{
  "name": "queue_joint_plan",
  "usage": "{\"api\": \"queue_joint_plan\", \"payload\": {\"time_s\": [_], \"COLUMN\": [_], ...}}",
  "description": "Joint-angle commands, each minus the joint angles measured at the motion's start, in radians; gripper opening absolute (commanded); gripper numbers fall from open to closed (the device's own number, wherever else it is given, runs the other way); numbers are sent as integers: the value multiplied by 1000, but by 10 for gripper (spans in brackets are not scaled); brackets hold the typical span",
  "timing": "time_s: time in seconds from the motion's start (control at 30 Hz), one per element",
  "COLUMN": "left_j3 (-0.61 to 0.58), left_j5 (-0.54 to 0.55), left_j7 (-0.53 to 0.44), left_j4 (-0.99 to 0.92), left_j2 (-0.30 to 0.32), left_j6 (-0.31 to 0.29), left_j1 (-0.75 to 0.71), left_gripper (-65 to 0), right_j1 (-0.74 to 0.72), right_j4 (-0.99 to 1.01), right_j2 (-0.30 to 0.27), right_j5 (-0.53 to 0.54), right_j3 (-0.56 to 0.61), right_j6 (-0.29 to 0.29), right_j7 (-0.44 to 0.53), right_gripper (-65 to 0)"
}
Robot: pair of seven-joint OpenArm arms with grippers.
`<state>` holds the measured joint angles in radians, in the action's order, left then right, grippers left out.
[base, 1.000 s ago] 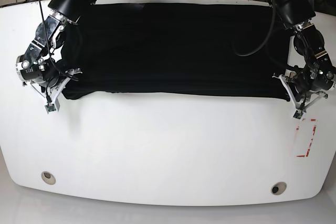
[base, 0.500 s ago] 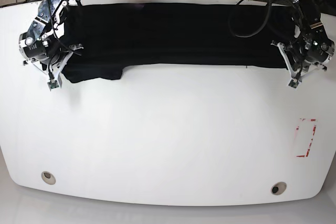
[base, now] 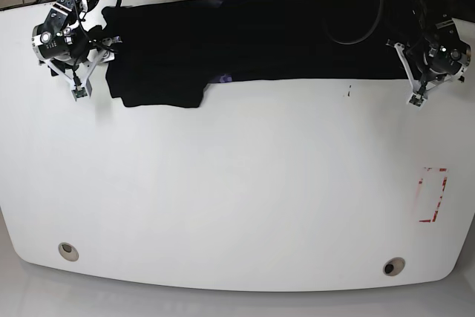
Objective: Layout the t-shirt on the table in an organized manner, then fold the t-shirt properly
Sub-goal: 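Release and regrasp the folded edge with both grippers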
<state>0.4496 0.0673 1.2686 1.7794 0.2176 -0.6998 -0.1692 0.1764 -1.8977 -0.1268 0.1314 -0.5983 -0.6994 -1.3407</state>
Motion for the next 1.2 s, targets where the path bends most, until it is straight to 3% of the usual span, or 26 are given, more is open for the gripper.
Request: {"api": "queue_joint_plan", "payload": {"time_s": [0.0,0.1,0.37,0.6,0.9,1.0,1.17], "left_j3": [2,1,1,4,7,7,10], "left_j5": [-4,-2,2,33,39,38,30], "left_j7": [0,0,76,127,99,61,-19], "left_j4": [18,29,144,195,190,188,158], "left_j2": [15,15,12,16,32,30,-1], "left_j6": [2,2,2,2,2,2,2], "left_j1": [7,10,89,113,-30,-89,-158], "left_gripper": [-321,-264,-264,-264,-265,-265,-281], "right_j1": [-10,-15,-93,-125,-64,-51,-5], "right_j4": [-61,-93,-104,-102,-101,-99,-81], "right_j2": [-9,-7,42,123,187,210,212], "right_j5": [7,9,11,11,9,9,9], "right_j3": [-2,-1,2,13,127,128,137], "right_j6": [1,1,1,1,1,1,1], "right_j7": [13,13,11,7,13,25,94], "right_gripper": [-132,-143,-168,-168,-171,-216,-355]}}
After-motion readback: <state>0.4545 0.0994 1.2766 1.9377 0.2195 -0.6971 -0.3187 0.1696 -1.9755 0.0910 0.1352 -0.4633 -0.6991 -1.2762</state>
